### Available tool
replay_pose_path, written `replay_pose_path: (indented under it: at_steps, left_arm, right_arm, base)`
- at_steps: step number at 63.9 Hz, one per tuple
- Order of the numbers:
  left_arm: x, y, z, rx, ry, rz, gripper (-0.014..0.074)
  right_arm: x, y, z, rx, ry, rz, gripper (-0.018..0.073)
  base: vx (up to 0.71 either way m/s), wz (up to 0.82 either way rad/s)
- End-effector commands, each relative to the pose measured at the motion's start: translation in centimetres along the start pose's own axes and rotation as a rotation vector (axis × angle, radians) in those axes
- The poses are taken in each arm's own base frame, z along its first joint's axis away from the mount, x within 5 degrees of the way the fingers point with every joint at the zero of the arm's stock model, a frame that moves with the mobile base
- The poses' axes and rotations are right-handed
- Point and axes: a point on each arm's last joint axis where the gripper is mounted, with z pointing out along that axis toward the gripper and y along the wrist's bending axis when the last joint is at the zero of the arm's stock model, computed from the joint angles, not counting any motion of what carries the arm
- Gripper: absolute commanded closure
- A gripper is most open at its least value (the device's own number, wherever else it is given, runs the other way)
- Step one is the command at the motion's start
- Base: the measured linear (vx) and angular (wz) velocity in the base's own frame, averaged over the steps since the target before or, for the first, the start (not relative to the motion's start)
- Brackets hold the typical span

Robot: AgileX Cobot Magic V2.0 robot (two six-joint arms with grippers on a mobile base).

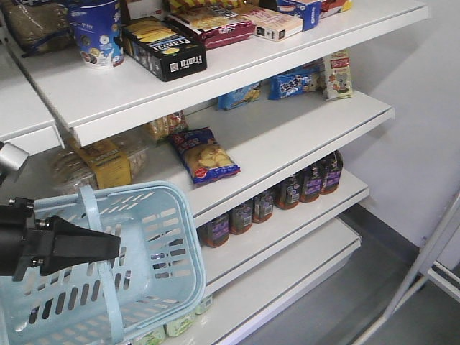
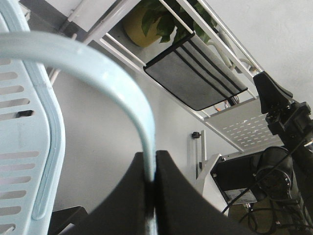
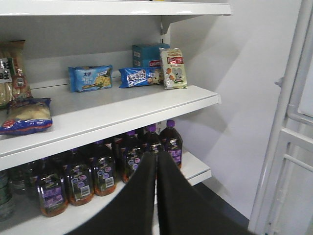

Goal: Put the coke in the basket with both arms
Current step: 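Turn the base toward the snack shelves carrying the basket, then drive along the shelves to the red Coca-Cola bottle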

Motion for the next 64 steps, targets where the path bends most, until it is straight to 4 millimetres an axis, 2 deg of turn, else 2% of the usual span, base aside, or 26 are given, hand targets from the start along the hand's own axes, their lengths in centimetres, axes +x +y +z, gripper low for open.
replay_pose_path:
  at_steps: [1,64]
  left_arm:
    - [-0.81,-1.84,-0.53,0.085,-0.051,0.036,0.0603]
    - [-0.81,-1.84,-0.53,0.085,-0.051,0.036,0.0603]
  right_arm:
    - [-0.54,-0.04,-0.08,0.006,-0.081,-0.009,0.0561]
    - [-0.54,-0.04,-0.08,0.006,-0.081,-0.009,0.0561]
  base:
    - [-0.03,0.25]
    - [-0.05,0.22]
